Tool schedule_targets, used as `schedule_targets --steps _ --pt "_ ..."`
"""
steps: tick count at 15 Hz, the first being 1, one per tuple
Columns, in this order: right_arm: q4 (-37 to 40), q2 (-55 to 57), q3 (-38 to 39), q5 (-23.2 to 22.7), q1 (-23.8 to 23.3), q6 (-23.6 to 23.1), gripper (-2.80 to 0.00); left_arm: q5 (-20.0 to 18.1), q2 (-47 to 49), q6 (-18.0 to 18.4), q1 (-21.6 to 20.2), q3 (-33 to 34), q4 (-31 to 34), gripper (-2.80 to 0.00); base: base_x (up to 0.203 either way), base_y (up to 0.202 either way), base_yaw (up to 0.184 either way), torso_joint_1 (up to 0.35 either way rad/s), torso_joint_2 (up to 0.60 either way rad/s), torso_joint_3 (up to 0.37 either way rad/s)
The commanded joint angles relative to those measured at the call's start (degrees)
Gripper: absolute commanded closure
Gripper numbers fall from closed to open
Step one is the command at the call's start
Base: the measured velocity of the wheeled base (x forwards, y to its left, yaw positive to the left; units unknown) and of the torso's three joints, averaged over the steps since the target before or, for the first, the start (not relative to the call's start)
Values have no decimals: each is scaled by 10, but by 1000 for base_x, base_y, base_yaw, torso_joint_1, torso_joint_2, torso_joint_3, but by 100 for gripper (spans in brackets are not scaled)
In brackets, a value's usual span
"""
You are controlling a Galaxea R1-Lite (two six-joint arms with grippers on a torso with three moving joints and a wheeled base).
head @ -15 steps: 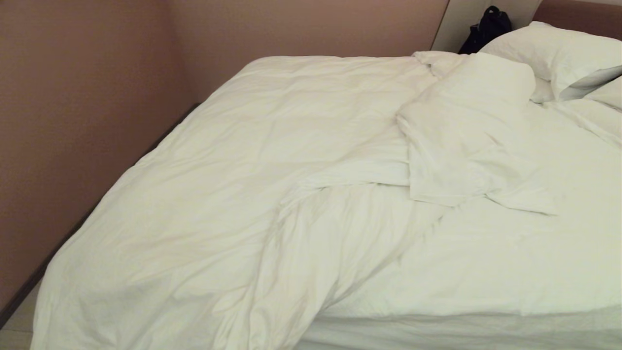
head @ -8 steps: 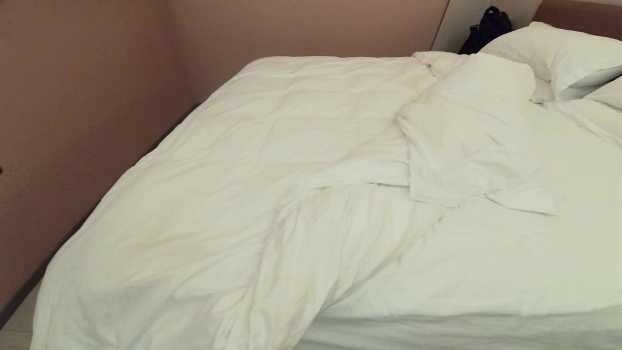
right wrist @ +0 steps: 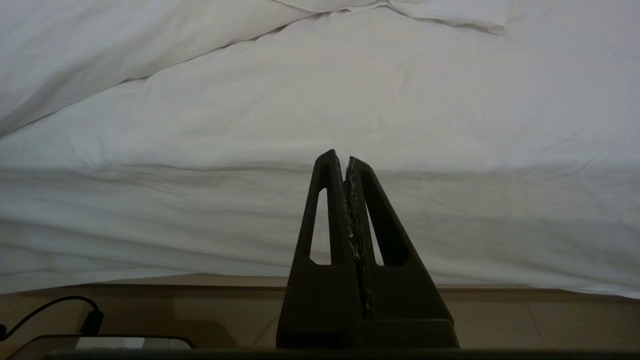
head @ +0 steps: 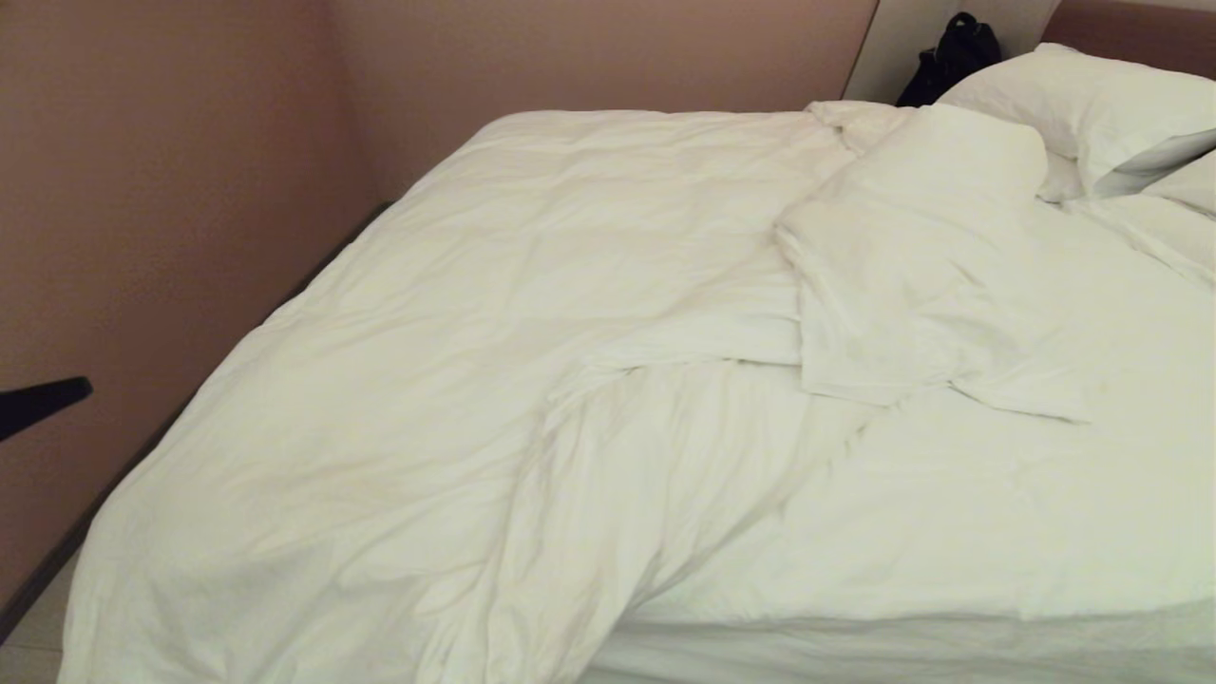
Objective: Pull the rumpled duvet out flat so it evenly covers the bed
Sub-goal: Flatten the corners of the folded blanket, then hold the folded corner of the quilt
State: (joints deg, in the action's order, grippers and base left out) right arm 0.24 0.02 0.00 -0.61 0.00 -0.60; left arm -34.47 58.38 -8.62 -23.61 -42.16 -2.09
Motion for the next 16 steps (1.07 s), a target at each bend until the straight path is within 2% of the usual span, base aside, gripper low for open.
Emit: schedule_targets --steps 1,4,6,7,8,11,12,13,16 --pt "0 0 0 0 0 0 0 0 -32 5 40 19 13 0 0 0 0 0 0 0" --pt "0 0 0 0 0 0 0 4 -57 53 46 26 54 0 0 0 0 0 0 0" --pt "0 0 0 0 0 0 0 9 -74 56 46 25 69 0 0 0 0 0 0 0" --pt "0 0 0 0 0 0 0 28 -94 58 46 24 84 0 0 0 0 0 0 0" --pt "0 0 0 0 0 0 0 54 -107 63 46 21 98 0 0 0 0 0 0 0" --pt "0 0 0 0 0 0 0 165 -164 114 46 21 120 0 0 0 0 0 0 0" --pt "0 0 0 0 0 0 0 204 -183 123 46 20 125 0 0 0 0 0 0 0" --pt "0 0 0 0 0 0 0 268 -203 134 46 16 138 0 0 0 0 0 0 0" --pt "0 0 0 0 0 0 0 372 -241 163 54 1 174 0 0 0 0 0 0 0"
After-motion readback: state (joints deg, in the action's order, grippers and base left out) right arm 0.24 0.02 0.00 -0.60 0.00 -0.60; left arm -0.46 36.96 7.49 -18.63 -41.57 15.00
